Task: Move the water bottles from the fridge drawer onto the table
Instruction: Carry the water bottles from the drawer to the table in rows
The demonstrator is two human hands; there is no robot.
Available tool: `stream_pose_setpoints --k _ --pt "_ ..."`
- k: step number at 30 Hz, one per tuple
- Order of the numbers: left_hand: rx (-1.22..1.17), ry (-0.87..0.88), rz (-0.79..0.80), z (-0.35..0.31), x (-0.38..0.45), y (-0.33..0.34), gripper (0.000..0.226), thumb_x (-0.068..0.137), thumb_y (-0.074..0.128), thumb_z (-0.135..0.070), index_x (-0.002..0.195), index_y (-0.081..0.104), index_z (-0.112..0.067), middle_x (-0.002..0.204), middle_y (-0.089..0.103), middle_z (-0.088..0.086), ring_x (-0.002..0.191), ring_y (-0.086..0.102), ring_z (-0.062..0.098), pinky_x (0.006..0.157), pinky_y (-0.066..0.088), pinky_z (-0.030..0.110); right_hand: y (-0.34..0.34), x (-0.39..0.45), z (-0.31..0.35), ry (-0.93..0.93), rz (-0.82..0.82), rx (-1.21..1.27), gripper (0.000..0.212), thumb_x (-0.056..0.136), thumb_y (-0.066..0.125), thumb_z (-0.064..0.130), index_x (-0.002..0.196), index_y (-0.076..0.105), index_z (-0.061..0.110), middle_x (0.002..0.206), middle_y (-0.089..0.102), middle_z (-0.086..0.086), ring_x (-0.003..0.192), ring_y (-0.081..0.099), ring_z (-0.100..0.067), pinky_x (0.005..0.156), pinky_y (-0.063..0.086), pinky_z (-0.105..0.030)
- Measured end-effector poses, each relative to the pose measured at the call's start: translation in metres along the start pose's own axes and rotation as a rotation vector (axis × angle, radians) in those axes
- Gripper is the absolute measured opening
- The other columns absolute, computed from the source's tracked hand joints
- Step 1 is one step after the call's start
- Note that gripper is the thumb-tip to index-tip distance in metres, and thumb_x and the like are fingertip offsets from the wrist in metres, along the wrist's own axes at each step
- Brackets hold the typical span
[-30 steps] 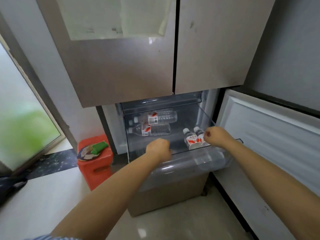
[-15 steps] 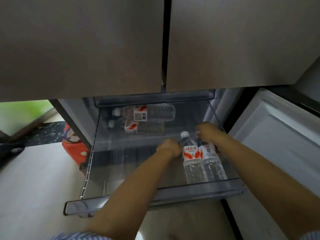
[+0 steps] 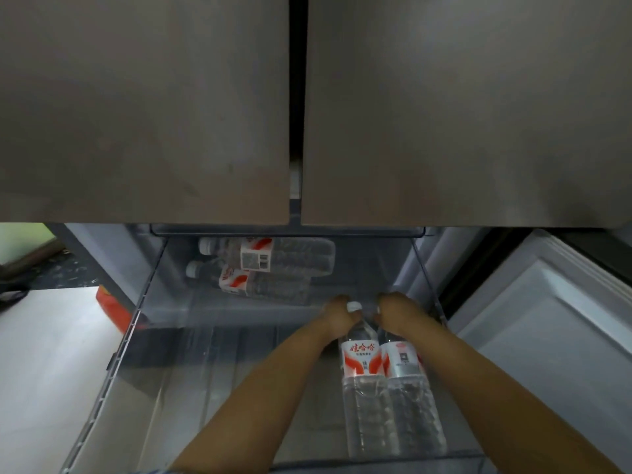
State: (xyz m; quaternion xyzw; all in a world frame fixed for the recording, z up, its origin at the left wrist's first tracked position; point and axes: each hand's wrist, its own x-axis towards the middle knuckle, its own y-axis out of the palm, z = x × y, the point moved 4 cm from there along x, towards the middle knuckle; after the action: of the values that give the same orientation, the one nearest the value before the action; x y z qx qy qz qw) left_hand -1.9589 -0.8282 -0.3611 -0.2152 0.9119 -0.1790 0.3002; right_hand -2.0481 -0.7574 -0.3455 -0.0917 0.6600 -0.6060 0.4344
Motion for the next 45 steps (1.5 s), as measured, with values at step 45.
stream_pose_setpoints --k 45 --pt "0.174 -0.469 -1.299 0.273 -0.900 -0.195 0.008 0.076 0.066 -0.014 0.081 0.060 -0.015 0.096 0.052 -0.003 0.089 0.054 0.012 0.051 0.043 0.014 0.104 -0.689 0.550 -1.693 -0.110 -0.018 0.022 0.080 0.062 0.019 0.098 0.068 0.008 0.114 0.065 -0.008 0.107 0.057 -0.021 0.080 0.039 -0.024"
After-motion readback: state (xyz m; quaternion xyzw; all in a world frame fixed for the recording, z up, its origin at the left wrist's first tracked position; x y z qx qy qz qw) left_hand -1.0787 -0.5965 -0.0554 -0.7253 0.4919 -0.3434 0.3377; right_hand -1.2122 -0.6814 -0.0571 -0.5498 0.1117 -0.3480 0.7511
